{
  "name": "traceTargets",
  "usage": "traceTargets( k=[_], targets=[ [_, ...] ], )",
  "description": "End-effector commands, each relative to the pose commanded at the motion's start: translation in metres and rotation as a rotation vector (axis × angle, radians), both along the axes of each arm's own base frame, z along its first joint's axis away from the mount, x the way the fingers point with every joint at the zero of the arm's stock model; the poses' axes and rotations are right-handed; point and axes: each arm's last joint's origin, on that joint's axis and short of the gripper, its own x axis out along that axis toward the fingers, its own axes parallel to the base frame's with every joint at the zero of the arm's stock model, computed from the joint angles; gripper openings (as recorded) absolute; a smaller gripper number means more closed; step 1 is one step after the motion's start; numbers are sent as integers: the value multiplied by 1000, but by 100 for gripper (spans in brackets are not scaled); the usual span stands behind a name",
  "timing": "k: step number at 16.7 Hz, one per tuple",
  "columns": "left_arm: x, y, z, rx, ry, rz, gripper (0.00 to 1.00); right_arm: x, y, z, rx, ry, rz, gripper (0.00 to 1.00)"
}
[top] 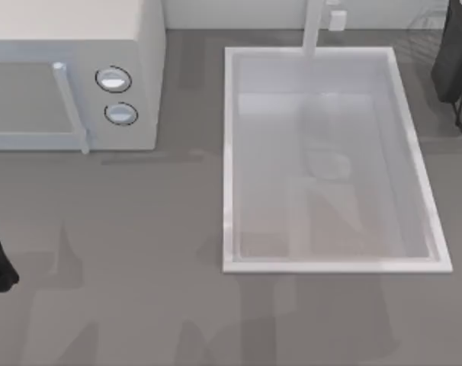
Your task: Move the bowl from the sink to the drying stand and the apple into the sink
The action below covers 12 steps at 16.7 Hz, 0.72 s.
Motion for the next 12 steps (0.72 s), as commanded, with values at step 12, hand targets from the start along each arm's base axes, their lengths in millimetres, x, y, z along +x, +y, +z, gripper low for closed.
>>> traceTargets(
  k=[12],
  targets=[
    [0, 0, 0, 0, 0, 0, 100, -176, 53, -68, -4, 24, -23, 100]
  ],
)
